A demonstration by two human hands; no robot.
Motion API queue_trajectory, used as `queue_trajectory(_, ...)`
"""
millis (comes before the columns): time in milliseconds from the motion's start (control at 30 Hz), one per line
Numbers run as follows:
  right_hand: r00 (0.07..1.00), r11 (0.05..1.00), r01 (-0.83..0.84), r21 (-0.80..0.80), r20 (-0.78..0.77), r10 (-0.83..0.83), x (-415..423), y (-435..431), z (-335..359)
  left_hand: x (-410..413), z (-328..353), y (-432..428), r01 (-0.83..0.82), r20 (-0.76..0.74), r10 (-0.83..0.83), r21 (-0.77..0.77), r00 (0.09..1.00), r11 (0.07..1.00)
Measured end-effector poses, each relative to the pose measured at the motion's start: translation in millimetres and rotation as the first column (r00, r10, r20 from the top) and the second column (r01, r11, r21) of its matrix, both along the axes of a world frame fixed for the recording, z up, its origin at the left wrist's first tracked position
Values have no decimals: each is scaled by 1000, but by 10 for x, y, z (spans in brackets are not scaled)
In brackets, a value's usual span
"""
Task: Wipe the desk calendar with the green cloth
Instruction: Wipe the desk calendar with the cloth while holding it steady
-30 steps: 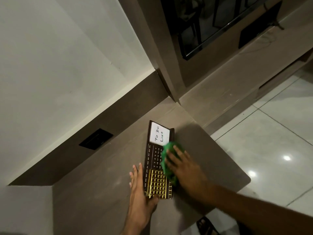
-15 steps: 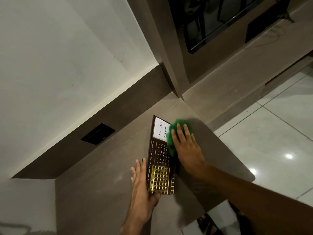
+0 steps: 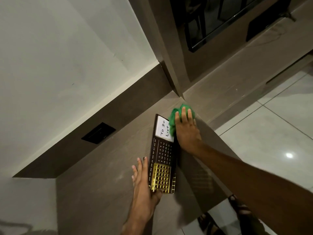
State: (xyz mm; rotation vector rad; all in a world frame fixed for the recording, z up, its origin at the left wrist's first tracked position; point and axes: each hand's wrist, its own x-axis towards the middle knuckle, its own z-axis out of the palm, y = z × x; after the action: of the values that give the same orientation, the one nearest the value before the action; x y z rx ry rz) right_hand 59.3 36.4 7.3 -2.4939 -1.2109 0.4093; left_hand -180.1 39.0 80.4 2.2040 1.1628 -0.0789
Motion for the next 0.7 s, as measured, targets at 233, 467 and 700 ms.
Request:
queue_trajectory(233, 954, 956, -292, 28, -64, 293, -1197, -962, -134, -8, -6, 3, -38, 11, 38, -41, 999, 998)
queue_trajectory(467, 901, 900, -430, 72, 97, 423, -1668, -1483, -391, 17, 18, -27, -20, 10, 20, -34, 1000, 999)
queue_trajectory(700, 848, 907, -214, 363, -391, 357, -1174, -1580, 8, 31, 27, -18, -35, -5, 35, 0, 999, 999)
